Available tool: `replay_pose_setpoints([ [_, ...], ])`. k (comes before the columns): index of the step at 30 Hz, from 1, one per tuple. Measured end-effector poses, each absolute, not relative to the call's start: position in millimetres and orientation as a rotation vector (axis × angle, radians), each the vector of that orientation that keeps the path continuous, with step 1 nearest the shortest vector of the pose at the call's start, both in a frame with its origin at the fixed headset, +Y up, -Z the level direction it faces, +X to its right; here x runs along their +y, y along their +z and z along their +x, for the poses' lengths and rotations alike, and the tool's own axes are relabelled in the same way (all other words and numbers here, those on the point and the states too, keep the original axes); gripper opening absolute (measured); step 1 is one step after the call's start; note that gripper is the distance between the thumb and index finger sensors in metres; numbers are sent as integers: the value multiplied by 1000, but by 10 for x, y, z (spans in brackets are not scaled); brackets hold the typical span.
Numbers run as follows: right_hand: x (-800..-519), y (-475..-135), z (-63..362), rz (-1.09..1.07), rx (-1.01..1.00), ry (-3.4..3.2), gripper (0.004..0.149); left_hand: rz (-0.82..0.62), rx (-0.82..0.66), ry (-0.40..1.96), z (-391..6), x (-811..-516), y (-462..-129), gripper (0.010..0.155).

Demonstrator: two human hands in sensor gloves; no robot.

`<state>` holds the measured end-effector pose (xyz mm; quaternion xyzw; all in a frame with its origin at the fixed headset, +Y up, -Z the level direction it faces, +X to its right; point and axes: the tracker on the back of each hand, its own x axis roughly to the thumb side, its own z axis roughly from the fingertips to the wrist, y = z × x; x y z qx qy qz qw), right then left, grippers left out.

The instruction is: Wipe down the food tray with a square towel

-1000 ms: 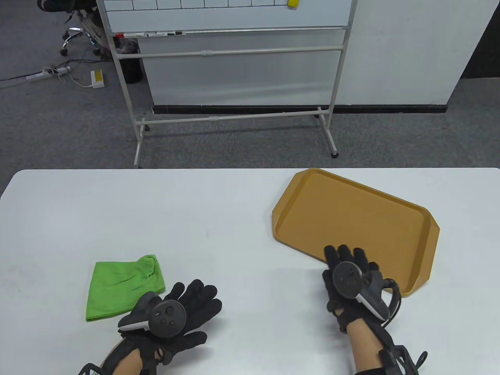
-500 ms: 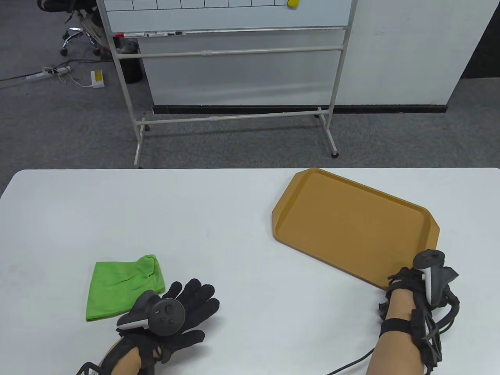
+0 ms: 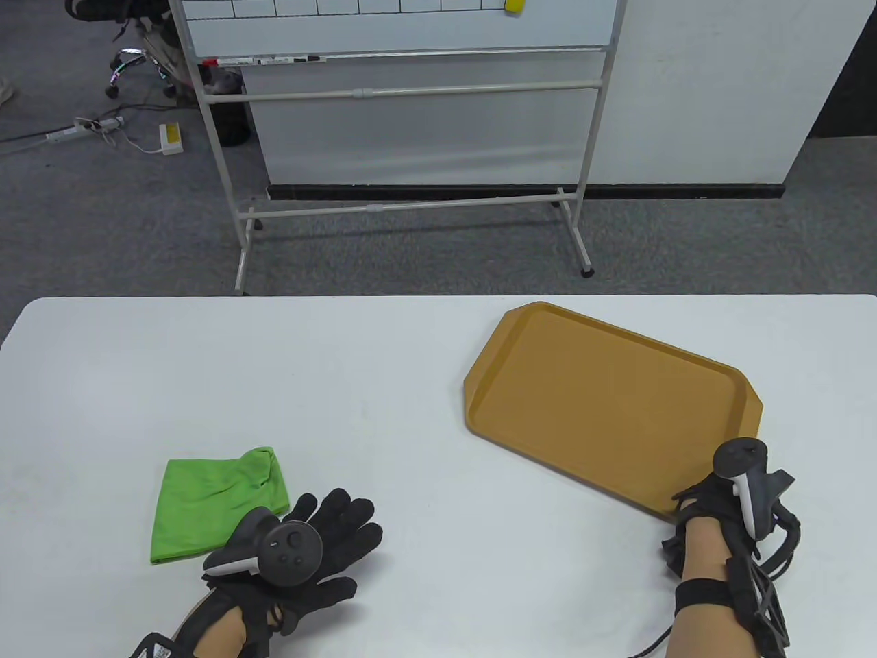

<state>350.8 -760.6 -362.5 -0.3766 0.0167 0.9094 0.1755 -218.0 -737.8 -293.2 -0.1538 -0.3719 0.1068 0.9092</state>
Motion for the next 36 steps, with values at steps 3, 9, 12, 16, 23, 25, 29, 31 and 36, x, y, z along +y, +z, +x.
replay_pose_setpoints([
  [3,-7541,-3535,3338,-969,65,2633,83,-305,-761,229,-2203,-7351,-2935,73],
  [9,-7525,-3381,2916,-746,143,2701,82,-270,-740,246,-2279,-7283,-2943,72],
  [12,-7549,-3300,2708,-638,168,2712,81,-258,-717,256,-2340,-7266,-2963,73],
  [16,-7574,-3233,2522,-547,212,2722,81,-251,-690,254,-2424,-7256,-2992,72],
  [23,-7521,-3093,2354,-455,278,2733,82,-251,-638,269,-2538,-7271,-3047,72],
  [25,-7494,-3023,2306,-433,283,2744,82,-256,-631,262,-2544,-7285,-3054,72],
  [29,-7503,-2896,2235,-423,308,2742,83,-262,-621,258,-2546,-7306,-3064,72],
  [31,-7537,-2855,2220,-426,318,2746,83,-266,-615,256,-2552,-7318,-3068,72],
  [36,-7642,-2813,2204,-438,359,2763,84,-282,-596,256,-2579,-7363,-3084,72],
])
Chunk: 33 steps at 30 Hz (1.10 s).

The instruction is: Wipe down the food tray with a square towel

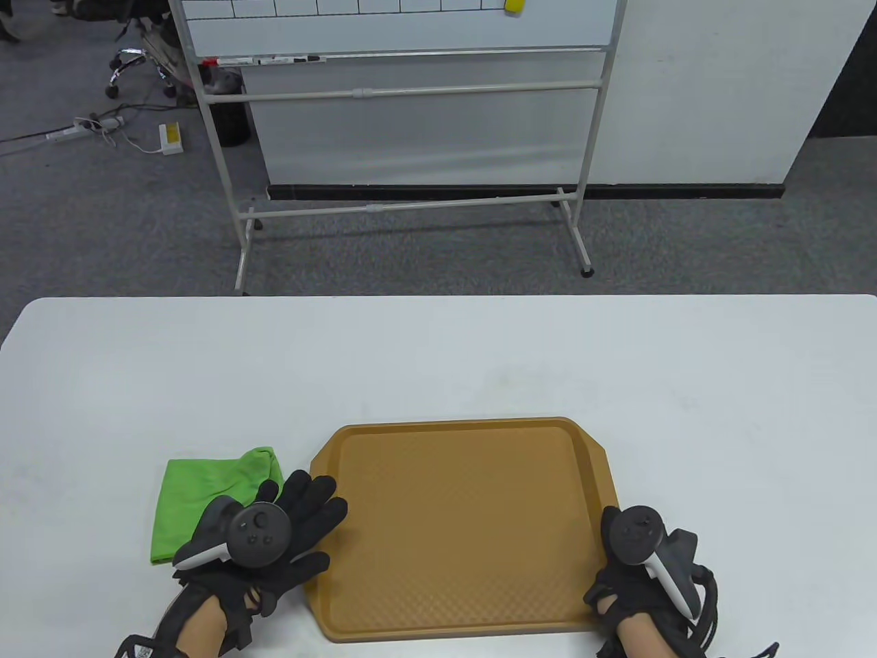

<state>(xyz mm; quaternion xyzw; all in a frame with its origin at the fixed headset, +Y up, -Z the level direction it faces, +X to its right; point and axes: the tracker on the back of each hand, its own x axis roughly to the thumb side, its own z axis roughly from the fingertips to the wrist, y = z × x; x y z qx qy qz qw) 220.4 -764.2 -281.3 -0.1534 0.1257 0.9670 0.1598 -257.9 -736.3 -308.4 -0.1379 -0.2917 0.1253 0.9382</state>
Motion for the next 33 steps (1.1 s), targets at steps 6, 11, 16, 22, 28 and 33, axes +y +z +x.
replay_pose_setpoints([
  [6,-7660,-2819,2196,-458,390,2802,84,-276,-560,251,-2637,-7372,-3096,72],
  [11,-7688,-2808,2244,-451,396,2756,85,-196,-391,259,-2859,-7330,-3157,70],
  [16,-7685,-2801,2251,-461,398,2741,84,-120,-90,307,-3259,-7383,-3195,68],
  [22,-7684,-2794,2250,-471,393,2748,84,-245,116,396,-3503,-7666,-3234,78],
  [28,-7685,-2790,2260,-469,399,2739,84,-375,219,285,-3536,-7904,-3291,85],
  [33,-7685,-2790,2258,-471,407,2742,84,-294,248,254,-3535,-7849,-3299,76],
])
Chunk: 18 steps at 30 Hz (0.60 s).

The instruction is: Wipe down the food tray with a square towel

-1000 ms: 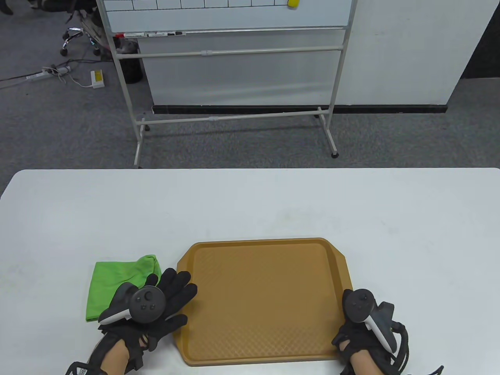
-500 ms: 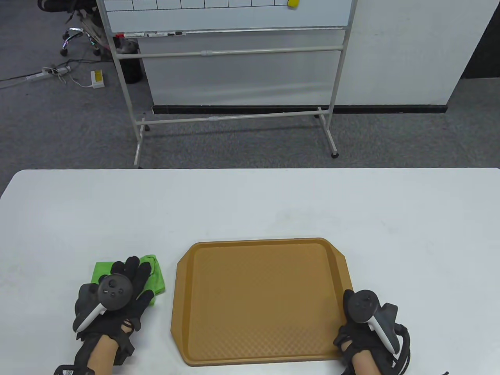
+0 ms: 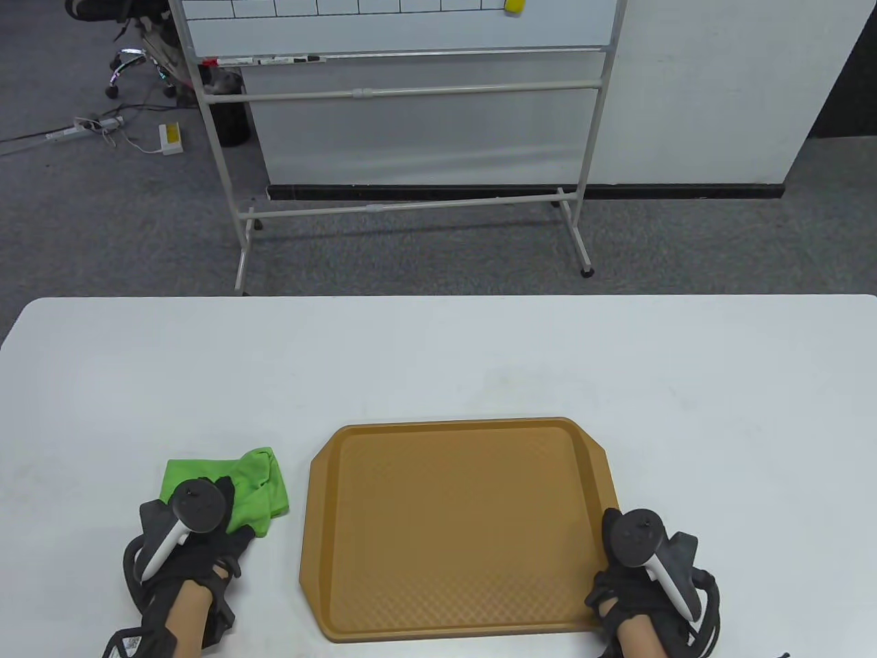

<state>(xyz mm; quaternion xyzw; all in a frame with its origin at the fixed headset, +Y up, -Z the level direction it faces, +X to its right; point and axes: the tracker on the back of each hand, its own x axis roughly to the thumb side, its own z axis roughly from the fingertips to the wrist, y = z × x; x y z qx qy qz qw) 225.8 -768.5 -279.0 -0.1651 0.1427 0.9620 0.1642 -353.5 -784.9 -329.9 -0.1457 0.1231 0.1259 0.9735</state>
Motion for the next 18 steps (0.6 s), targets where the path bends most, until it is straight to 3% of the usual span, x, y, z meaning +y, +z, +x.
replay_pose_setpoints([
  [10,-7686,-2793,2234,-486,426,2767,84,-166,220,8,-3330,-7678,-3340,60],
  [14,-7685,-2793,2232,-484,434,2773,84,-72,226,22,-3355,-7633,-3353,49],
  [18,-7686,-2790,2224,-487,435,2779,84,-19,279,154,-3446,-7499,-3312,50],
])
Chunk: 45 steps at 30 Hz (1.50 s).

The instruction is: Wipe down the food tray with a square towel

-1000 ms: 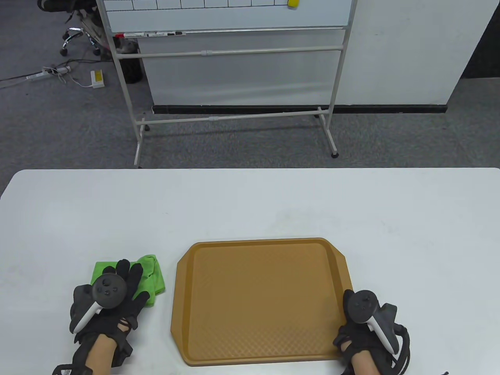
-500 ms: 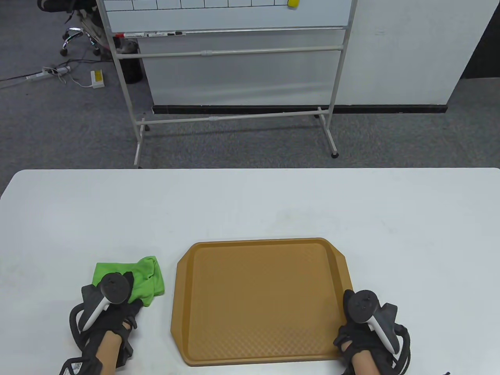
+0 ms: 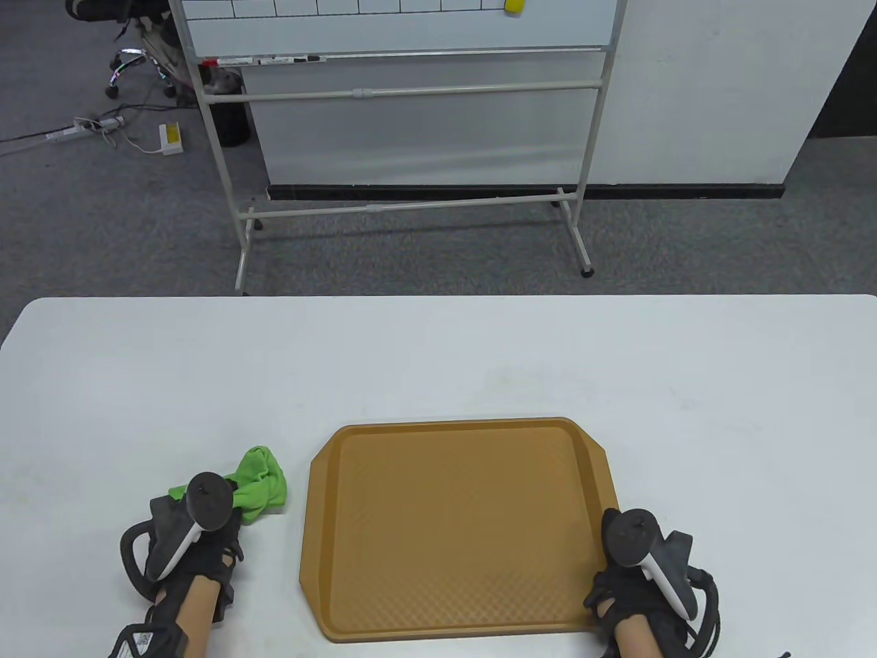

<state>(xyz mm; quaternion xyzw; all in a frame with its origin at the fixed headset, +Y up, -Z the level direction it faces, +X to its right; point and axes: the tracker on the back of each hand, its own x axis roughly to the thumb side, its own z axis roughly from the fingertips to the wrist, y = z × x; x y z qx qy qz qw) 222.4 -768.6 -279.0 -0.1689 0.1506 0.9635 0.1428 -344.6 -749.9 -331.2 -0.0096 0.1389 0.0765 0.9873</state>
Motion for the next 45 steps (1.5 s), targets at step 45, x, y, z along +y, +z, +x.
replay_pose_setpoints([
  [45,-7693,-2788,2209,-451,534,2773,84,-195,-183,32,146,-7673,-4223,59],
])
